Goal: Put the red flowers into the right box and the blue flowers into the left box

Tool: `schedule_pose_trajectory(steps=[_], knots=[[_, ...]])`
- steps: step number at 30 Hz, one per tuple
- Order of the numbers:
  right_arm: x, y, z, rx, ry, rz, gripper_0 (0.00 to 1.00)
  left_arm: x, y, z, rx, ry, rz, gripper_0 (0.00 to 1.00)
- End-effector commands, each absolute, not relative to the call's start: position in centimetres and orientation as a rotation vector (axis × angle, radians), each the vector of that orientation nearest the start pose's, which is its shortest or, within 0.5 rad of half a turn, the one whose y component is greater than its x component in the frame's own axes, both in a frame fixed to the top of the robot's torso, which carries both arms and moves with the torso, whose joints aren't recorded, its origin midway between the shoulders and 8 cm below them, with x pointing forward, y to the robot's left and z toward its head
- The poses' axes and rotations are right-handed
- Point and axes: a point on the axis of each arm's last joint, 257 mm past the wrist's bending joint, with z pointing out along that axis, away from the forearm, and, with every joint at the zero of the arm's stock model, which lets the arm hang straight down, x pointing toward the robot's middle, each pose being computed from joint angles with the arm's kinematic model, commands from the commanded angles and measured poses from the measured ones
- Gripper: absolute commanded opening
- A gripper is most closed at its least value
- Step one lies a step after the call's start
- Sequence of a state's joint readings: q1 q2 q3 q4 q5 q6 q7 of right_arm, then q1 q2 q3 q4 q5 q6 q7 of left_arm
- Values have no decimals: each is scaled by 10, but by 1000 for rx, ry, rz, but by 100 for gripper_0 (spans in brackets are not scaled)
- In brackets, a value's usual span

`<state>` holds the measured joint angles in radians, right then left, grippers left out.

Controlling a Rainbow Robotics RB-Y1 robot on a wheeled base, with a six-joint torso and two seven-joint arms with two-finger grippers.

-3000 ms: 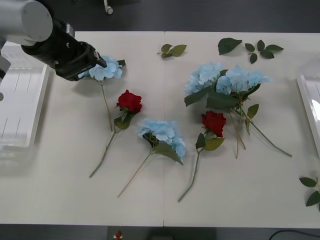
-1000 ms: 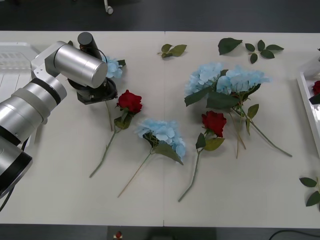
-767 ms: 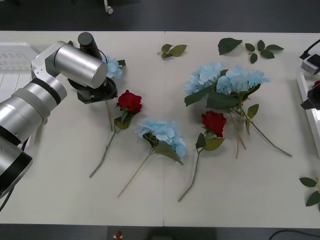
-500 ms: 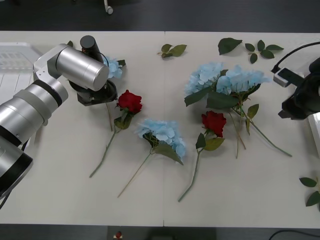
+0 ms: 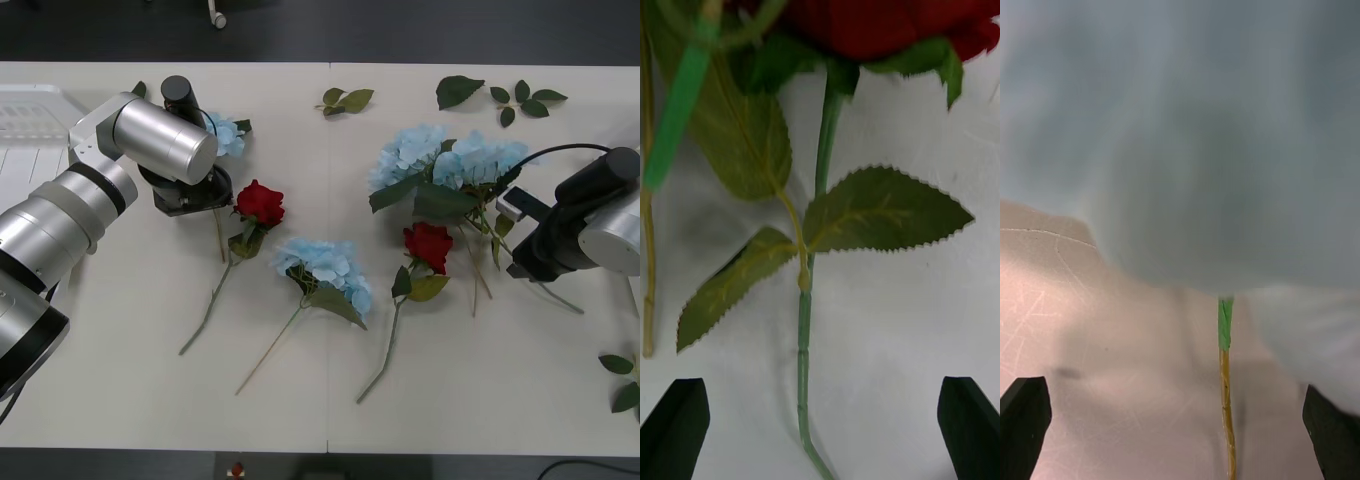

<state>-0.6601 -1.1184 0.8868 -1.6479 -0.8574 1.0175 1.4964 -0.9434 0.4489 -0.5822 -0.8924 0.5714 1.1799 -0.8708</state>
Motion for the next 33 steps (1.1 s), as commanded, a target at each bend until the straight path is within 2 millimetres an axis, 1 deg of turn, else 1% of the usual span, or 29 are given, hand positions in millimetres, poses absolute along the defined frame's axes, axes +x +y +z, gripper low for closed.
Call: schedule_pose_trajectory(steps=[1,4,6,10,11,14,16,18,22,23,25,31,33], knots=[[502,-323,-296,-869,2496,-256,89,612,204,-279,-335,2614,0,96],[505,-318,-302,-844,2500,-221,89,611,206,-281,-338,2617,2,95],[508,-316,-305,-836,2498,-209,89,610,205,-282,-334,2619,3,91],[510,-315,-307,-827,2497,-195,89,609,205,-286,-319,2619,22,78],[509,-315,-307,-826,2498,-191,89,608,205,-288,-315,2620,24,70],[510,-317,-308,-817,2502,-187,89,608,205,-288,-317,2619,26,38],[510,-317,-310,-811,2506,-179,89,607,206,-290,-319,2622,27,24],[510,-319,-310,-803,2510,-177,89,607,206,-291,-319,2620,26,20],[512,-319,-315,-793,2515,-168,89,607,207,-292,-318,2618,25,19],[512,-321,-316,-791,2519,-171,89,607,206,-291,-317,2618,22,14],[513,-321,-317,-788,2518,-169,89,608,206,-292,-318,2617,24,0],[515,-319,-320,-782,2517,-156,89,609,207,-290,-311,2610,32,0],[515,-318,-321,-786,2516,-153,89,614,210,-282,-308,2591,33,0]])
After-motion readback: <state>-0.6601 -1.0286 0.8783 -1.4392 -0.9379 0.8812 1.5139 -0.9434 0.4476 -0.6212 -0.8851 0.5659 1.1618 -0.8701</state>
